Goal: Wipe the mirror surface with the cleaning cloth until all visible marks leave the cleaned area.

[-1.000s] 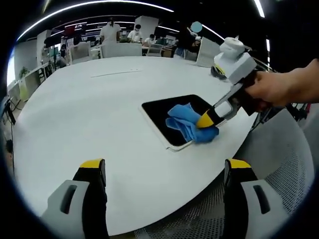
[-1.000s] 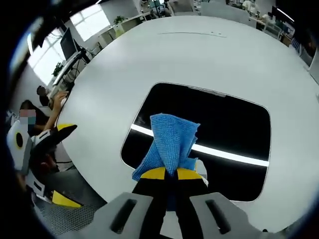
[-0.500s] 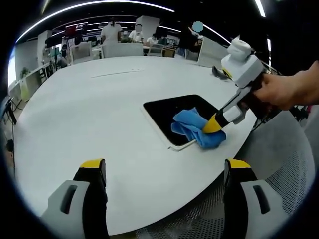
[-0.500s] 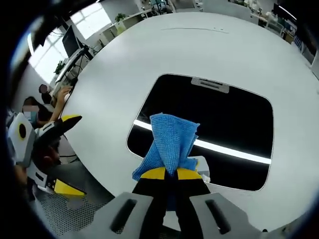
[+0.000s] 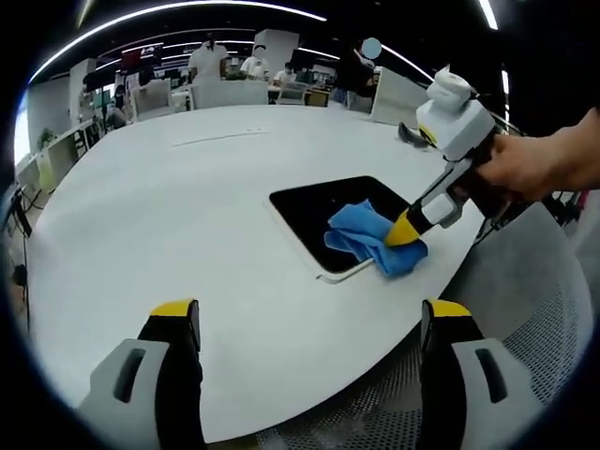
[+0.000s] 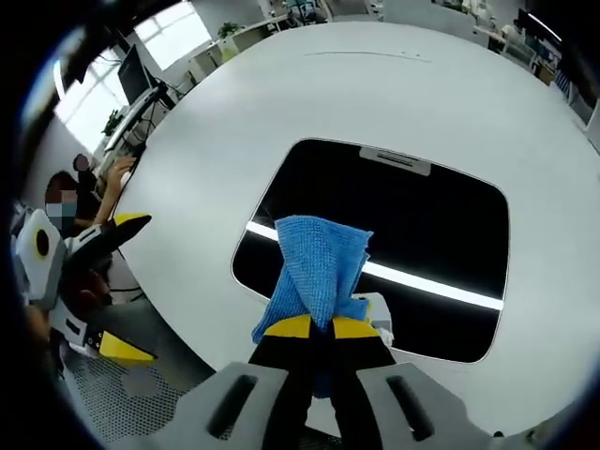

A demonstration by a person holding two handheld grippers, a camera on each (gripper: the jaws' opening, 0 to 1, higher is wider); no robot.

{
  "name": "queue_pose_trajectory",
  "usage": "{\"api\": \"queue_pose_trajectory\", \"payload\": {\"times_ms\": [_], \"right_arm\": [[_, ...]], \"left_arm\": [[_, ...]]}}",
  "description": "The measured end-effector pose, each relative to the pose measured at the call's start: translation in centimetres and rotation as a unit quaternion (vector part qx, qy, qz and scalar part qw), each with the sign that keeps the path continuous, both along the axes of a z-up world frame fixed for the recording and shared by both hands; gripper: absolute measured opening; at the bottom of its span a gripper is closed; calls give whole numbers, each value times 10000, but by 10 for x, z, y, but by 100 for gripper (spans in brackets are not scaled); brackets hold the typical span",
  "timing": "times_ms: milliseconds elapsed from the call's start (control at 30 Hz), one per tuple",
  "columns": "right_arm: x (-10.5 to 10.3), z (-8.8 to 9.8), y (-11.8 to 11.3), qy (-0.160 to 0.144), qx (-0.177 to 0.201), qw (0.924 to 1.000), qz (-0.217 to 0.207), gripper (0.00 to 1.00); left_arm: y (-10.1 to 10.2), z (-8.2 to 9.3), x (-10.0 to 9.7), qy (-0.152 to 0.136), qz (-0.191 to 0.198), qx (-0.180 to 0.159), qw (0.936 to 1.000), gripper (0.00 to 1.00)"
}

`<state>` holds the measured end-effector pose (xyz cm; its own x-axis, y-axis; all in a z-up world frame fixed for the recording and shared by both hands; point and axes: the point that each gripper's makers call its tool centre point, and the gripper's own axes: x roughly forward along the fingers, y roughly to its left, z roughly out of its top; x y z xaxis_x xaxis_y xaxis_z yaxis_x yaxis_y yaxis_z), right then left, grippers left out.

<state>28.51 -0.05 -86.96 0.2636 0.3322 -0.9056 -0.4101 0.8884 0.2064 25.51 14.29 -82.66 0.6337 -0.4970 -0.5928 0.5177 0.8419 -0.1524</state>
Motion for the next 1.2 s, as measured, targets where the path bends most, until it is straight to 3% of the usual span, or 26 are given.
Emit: {"api": "queue_pose_trajectory", "payload": {"times_ms": [267,333,400,467,733,1067,1200], "right_arm": [[5,1,-9,-7,-58,10000,-20,0],[5,0,-9,87,134,9998,-141,0],[6,0,-11,135,148,9997,-147,0],[7,0,-12,60,63,10000,19,0],[7,1,-16,58,96,9998,171,0],[8,1,-28,181,69,9998,79,0],[8,1,-29,267,150,9995,-55,0]], "left_arm": [[-1,-2,-2,48,-66,73,9999,99],[-1,-1,-1,1,-62,75,10000,99],[5,-2,1,-61,-19,277,9996,99],[7,-1,2,-66,109,112,9999,99],[14,1,6,-128,307,93,9994,99],[12,2,6,-91,333,21,9994,99],[12,8,8,-243,418,-39,9988,99]]}}
